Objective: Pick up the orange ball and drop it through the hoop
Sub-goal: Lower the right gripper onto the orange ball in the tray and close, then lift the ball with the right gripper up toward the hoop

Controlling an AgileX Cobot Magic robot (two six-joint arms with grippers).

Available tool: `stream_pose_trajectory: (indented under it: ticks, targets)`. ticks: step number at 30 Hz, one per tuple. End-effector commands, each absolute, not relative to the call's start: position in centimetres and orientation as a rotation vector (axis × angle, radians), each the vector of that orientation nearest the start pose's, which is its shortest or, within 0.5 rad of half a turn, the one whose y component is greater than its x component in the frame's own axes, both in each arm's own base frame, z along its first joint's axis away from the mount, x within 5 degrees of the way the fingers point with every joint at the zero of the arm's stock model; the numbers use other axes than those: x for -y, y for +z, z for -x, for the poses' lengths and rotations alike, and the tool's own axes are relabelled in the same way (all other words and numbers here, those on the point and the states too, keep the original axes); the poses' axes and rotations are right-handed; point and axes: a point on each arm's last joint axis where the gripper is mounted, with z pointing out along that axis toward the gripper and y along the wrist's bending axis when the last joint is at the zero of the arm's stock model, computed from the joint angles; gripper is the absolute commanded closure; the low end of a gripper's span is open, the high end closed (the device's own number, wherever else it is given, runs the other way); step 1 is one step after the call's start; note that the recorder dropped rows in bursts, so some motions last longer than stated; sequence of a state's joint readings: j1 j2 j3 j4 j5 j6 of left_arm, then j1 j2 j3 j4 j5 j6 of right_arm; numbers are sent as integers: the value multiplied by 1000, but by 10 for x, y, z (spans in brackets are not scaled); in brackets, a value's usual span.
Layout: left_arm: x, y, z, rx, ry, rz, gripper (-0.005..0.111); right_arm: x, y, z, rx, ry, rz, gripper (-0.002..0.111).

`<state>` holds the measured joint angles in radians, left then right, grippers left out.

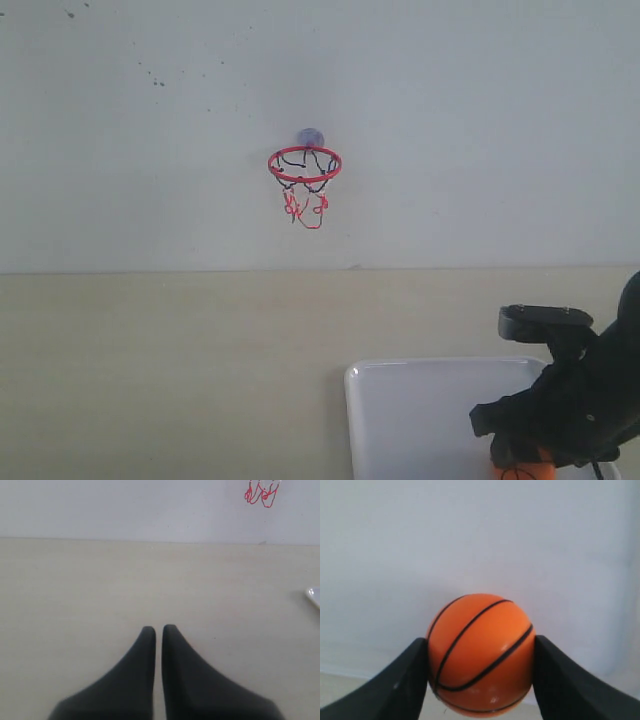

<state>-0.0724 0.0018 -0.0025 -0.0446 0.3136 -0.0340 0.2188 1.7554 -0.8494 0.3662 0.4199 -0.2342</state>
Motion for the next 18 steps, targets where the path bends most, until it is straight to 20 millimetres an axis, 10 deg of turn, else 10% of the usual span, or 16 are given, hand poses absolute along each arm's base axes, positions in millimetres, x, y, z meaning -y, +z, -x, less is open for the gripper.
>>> stream_pose_trajectory:
  ticks: [1,18]
  targets:
    - [5,185,-54,-1792,-119,-17,103,-81,130,-296,-2837,289,196,107]
    - [5,185,-54,-1792,-119,-17,103,-86,220,-346,-2334,291,120,108]
